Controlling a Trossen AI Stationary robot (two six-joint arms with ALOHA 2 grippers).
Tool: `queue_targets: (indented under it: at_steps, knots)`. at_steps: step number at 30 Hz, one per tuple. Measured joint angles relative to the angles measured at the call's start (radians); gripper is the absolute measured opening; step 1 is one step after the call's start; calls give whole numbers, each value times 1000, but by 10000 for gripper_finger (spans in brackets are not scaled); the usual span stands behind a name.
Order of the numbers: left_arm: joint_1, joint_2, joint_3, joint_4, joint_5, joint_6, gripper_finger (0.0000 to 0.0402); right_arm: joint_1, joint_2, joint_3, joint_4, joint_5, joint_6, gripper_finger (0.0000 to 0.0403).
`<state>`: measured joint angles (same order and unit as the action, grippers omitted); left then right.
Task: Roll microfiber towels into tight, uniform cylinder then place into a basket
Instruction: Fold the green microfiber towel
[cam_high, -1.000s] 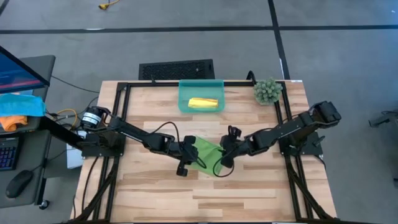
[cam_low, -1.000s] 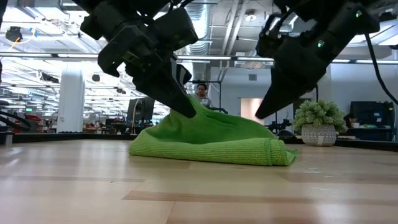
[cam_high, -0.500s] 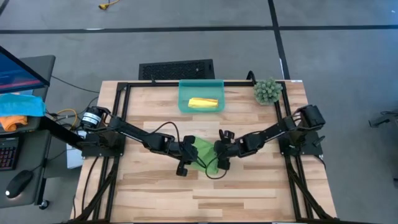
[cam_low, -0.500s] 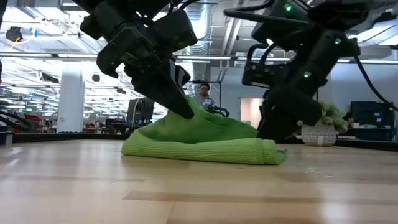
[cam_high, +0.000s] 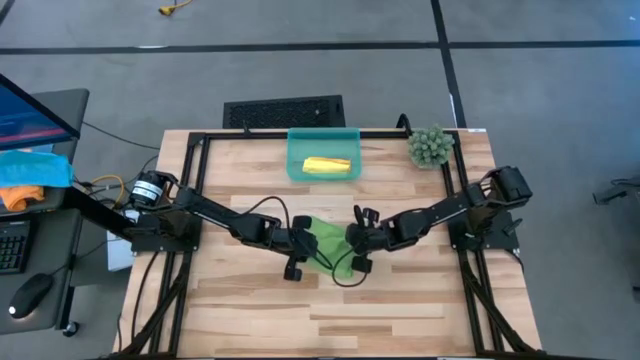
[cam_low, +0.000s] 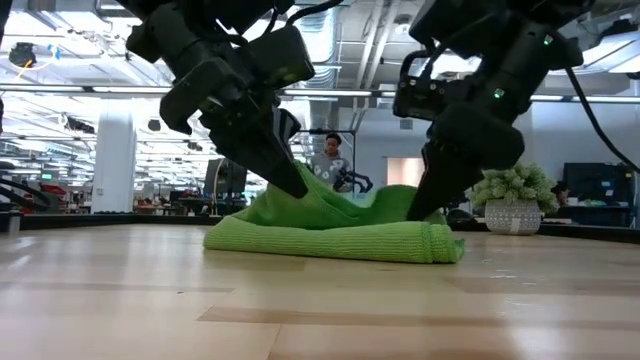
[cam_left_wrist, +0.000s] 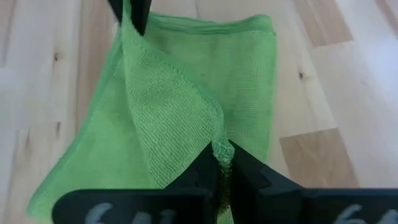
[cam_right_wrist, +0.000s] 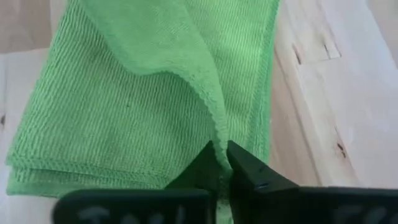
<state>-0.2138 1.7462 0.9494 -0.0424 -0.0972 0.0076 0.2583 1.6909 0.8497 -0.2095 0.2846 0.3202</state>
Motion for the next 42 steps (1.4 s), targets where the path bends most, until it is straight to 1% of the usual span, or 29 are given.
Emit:
queue_targets:
  at_steps: [3,5,10,13,18,21,25,28,31,34,36,38,40,42]
  knots:
    - [0,0,0,-6,-38,4,9,3,0,0,-1,0,1,14]
    - [0,-6,0,-29,-82,3,9,3,0,7,-11,-1,8,9]
    - [-28,-84,-1,-109,-204,-14,9,23,-1,73,-91,0,46,24]
    - [-64,-145,-1,-133,-259,-27,9,53,-1,120,-128,0,73,22]
    - [-118,-200,0,-138,-288,-48,9,126,-1,212,-185,0,156,6]
    - [-142,-210,0,-155,-292,-55,9,179,-1,278,-238,0,211,11]
    - [-151,-210,0,-158,-335,-56,9,230,-2,334,-258,5,275,17]
    - [-141,-210,0,-161,-373,-61,9,239,-2,335,-283,15,343,9]
    - [-118,-209,0,-159,-434,-96,9,217,9,335,-368,43,431,5]
    - [-82,-208,-12,-138,-435,-119,9,193,22,334,-444,69,477,13]
    - [-58,-208,-39,-102,-428,-126,9,176,44,339,-436,68,489,17]
    - [-32,-206,-65,-60,-385,-128,9,161,55,333,-472,61,492,17]
    - [-5,-206,-93,-34,-338,-142,9,150,76,339,-447,52,490,11]
    - [16,-205,-117,10,-303,-149,9,143,89,333,-466,34,488,6]
